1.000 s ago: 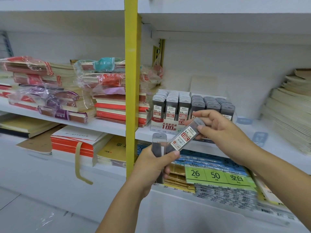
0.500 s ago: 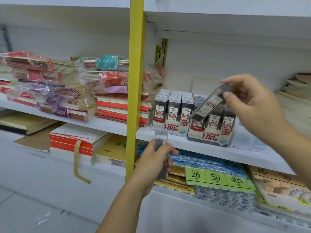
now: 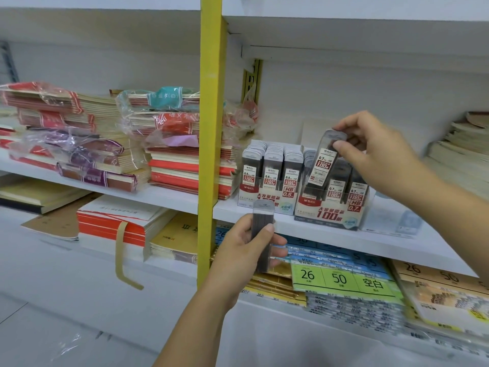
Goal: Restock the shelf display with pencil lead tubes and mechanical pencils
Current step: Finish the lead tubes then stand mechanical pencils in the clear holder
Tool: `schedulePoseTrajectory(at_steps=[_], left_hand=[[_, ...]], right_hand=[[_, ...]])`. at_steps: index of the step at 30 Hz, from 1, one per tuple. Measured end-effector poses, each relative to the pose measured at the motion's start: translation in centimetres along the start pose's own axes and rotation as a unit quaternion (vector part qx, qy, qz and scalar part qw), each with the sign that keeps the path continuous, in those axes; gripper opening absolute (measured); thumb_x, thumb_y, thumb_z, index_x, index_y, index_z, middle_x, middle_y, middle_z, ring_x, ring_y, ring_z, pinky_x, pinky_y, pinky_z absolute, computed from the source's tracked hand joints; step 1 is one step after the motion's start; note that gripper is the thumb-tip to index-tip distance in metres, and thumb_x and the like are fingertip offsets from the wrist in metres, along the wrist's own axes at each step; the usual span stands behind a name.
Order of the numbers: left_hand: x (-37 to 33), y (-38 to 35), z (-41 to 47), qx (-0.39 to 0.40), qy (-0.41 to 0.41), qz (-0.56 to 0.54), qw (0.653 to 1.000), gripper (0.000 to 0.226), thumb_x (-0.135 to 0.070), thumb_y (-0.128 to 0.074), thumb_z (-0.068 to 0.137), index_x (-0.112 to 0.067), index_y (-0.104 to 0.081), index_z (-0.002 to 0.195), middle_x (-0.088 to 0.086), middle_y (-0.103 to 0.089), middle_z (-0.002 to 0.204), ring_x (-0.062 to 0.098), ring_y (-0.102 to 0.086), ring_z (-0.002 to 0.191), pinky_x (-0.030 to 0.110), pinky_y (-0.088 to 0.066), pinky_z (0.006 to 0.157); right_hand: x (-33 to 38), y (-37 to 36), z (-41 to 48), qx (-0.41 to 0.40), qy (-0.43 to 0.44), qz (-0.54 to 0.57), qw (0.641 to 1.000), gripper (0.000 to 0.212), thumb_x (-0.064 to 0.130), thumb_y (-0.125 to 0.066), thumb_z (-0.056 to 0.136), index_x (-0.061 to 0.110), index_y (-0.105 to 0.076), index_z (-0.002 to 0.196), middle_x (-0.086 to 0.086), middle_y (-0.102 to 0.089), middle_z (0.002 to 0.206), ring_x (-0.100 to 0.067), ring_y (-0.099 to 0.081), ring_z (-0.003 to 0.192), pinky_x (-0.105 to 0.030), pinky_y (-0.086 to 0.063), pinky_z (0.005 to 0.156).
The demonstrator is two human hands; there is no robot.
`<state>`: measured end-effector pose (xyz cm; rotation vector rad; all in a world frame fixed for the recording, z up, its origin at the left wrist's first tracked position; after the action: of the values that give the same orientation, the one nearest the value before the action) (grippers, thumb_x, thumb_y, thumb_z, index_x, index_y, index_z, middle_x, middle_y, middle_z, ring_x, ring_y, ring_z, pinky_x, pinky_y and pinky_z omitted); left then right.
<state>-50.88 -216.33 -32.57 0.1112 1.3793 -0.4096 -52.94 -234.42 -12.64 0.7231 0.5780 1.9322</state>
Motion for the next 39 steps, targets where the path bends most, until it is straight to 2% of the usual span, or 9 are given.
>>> schedulePoseTrajectory(at_steps=[7,12,16,19,22,25,29,33,39], left_hand=[[-0.6,0.0,-0.2,-0.013,-0.027,0.022,0.999,0.025,-0.031,-0.058,0.1,-0.052,-0.07,0.093,-0.002,-0.077,0.089,0.011,-0.073,0.073,0.023,-0.059,0.066],[-0.4,-0.2,-0.1,-0.015,-0.026,0.021,0.999,0.027,-0.031,-0.057,0.101,-0.047,-0.074,0.087,-0.003,-0.077,0.087,0.008,-0.071,0.073,0.02,-0.057,0.065],[0.0,-0.6,-0.3,-0.005,-0.012,0.04,0.999,0.028,-0.032,-0.054,0.102,-0.04,-0.076,0.088,-0.009,-0.075,0.082,0.004,-0.07,0.077,0.019,-0.058,0.071],[-0.3,-1.1,-0.4,0.008,-0.017,0.078,0.997,0.025,-0.035,-0.051,0.103,-0.045,-0.073,0.096,-0.022,-0.072,0.089,-0.005,-0.068,0.089,0.02,-0.056,0.08],[-0.9,-2.2,-0.9,0.038,-0.029,0.109,0.993,0.035,-0.039,-0.051,0.103,-0.072,-0.056,0.112,-0.033,-0.065,0.117,-0.013,-0.058,0.11,0.022,-0.047,0.097],[-0.7,-2.9,-0.9,0.057,-0.035,0.107,0.992,0.045,-0.033,-0.054,0.102,-0.069,-0.046,0.128,-0.028,-0.056,0.135,-0.007,-0.05,0.125,0.021,-0.042,0.099],[0.0,-2.1,-0.4,0.036,-0.026,0.085,0.995,0.045,-0.02,-0.066,0.096,-0.047,-0.058,0.132,-0.019,-0.072,0.114,0.001,-0.067,0.105,0.021,-0.056,0.078],[0.3,-1.7,-0.2,0.03,-0.013,0.075,0.997,0.03,-0.015,-0.072,0.091,-0.041,-0.072,0.108,-0.013,-0.077,0.105,0.008,-0.073,0.099,0.021,-0.059,0.076],[0.5,-2.2,-0.1,0.024,-0.022,0.071,0.997,0.029,-0.012,-0.073,0.09,-0.038,-0.072,0.106,-0.012,-0.078,0.101,0.007,-0.073,0.096,0.02,-0.059,0.074]], right_hand=[[0.2,-1.6,-0.2,0.031,0.039,-0.085,0.995,0.019,0.031,-0.065,0.085,0.033,-0.061,0.104,0.013,-0.047,0.096,-0.008,-0.043,0.095,-0.027,-0.035,0.084],[0.0,-2.8,-1.7,0.02,0.046,-0.108,0.993,0.025,0.026,-0.07,0.085,0.023,-0.07,0.11,0.008,-0.046,0.102,-0.011,-0.036,0.1,-0.036,-0.04,0.089],[0.7,-2.7,-3.3,-0.019,0.035,-0.131,0.991,0.029,0.027,-0.063,0.089,0.021,-0.067,0.117,0.005,-0.051,0.108,-0.013,-0.039,0.104,-0.031,-0.037,0.092],[1.7,-4.6,-6.3,0.043,-0.007,0.041,0.998,0.024,0.044,-0.053,0.089,0.033,-0.064,0.107,0.018,-0.06,0.09,-0.003,-0.055,0.088,-0.025,-0.049,0.081],[2.0,-7.6,-8.4,0.128,-0.09,0.239,0.958,0.031,0.061,-0.053,0.079,0.042,-0.061,0.102,0.011,-0.068,0.083,-0.004,-0.064,0.073,-0.017,-0.051,0.063],[1.5,-8.3,-8.7,0.111,-0.112,0.271,0.95,0.018,0.039,-0.062,0.089,0.033,-0.06,0.106,0.004,-0.07,0.083,-0.006,-0.067,0.072,-0.019,-0.052,0.064],[-0.2,-7.1,-8.8,0.06,-0.143,0.318,0.935,0.018,0.013,-0.057,0.095,0.028,-0.062,0.104,0.005,-0.072,0.081,-0.005,-0.066,0.068,-0.019,-0.051,0.062],[-1.1,-6.5,-9.1,0.048,-0.159,0.336,0.927,0.015,0.011,-0.056,0.096,0.023,-0.062,0.102,0.003,-0.074,0.077,-0.006,-0.064,0.063,-0.018,-0.053,0.06],[-1.4,-6.5,-9.5,0.057,-0.174,0.344,0.921,0.01,0.017,-0.063,0.092,0.023,-0.062,0.1,0.003,-0.075,0.082,-0.011,-0.068,0.069,-0.021,-0.053,0.059]])
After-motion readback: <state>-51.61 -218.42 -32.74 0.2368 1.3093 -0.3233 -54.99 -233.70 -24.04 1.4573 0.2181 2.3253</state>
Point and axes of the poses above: each hand's wrist, its own z-axis towards the middle knuckle, its own y-axis out of the back of the hand, x = y × z, the point moved 9 cm from there along z, towards the middle knuckle
